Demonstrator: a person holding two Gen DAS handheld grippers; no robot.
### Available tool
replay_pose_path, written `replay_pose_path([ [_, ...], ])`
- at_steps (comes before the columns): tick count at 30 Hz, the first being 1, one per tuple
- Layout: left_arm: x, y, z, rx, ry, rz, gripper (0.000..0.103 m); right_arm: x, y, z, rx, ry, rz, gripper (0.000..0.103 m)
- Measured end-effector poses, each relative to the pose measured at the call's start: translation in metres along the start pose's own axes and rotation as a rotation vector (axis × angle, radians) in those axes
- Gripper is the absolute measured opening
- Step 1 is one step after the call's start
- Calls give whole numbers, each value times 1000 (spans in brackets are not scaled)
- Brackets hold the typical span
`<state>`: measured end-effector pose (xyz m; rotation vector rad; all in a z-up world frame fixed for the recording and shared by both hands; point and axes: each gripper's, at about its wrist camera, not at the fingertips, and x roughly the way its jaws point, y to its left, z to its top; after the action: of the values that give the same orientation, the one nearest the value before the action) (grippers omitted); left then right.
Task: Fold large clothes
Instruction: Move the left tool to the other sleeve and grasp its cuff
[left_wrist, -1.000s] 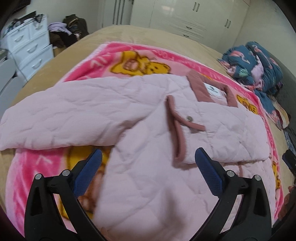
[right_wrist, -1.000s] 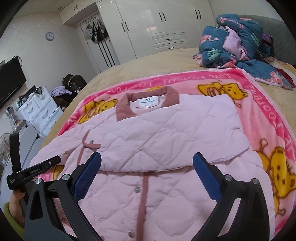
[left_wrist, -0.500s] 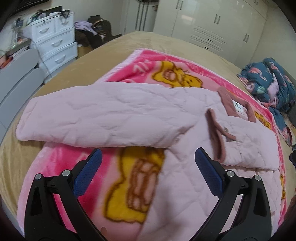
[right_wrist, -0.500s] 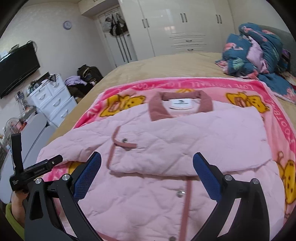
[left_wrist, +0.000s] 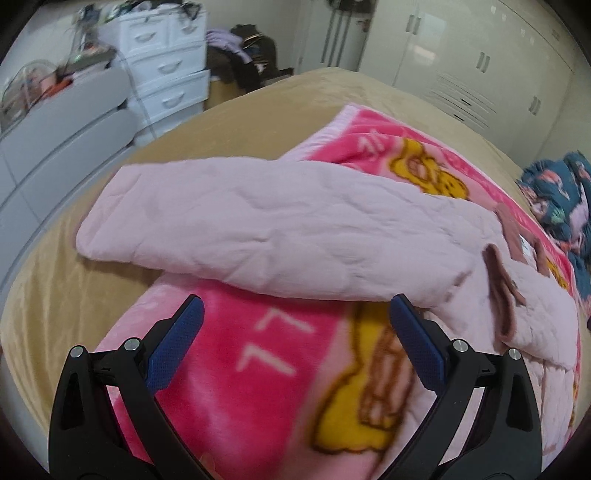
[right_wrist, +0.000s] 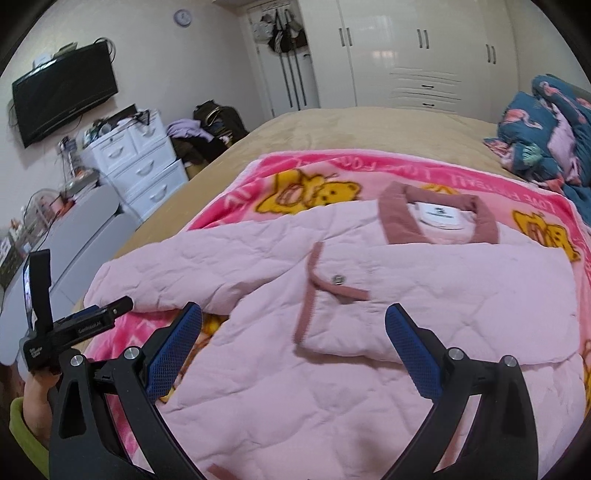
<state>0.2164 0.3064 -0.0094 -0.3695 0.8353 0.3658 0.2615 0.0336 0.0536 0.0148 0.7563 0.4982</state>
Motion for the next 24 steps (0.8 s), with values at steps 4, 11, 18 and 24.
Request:
replay_pose_path([
  [4, 10, 25, -1, -59, 11, 17, 94, 17, 20, -4, -33, 28, 13, 99],
  [11, 25, 59, -1, -139, 25, 43, 94, 45, 57, -13, -118, 69, 28, 99],
  [18, 40, 91, 2, -228, 45, 60, 94, 68, 85, -19, -180, 98, 54, 99],
  [24, 52, 112, 8, -306, 46, 48, 94, 84, 98, -21, -191, 115, 80, 99],
])
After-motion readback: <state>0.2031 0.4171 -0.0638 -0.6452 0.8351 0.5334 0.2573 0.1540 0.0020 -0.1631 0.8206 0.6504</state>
